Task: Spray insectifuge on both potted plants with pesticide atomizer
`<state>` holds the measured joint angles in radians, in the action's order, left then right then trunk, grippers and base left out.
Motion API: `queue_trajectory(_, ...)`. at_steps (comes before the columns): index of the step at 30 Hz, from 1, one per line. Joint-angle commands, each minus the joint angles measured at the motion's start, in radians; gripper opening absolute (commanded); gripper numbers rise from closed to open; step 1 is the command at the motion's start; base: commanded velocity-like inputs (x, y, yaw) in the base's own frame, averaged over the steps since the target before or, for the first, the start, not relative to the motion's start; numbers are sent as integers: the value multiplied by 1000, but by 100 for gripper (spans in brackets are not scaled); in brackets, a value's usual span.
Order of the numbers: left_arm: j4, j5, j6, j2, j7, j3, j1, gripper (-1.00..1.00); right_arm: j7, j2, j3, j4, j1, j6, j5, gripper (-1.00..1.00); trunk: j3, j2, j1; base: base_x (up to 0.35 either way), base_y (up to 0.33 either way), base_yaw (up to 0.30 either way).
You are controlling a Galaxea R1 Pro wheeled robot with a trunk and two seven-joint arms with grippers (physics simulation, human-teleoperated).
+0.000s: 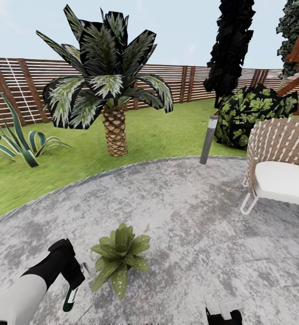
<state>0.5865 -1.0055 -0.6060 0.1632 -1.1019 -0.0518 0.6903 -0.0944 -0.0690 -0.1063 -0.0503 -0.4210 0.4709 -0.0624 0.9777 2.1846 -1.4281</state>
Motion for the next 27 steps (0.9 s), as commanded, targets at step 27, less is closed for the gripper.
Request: queue_trajectory(27,-70,32,-1,-12,25,-5,-53,-100,-10,0,-7,1,-1,2,-7,100,1,0,1,-17,216,-233)
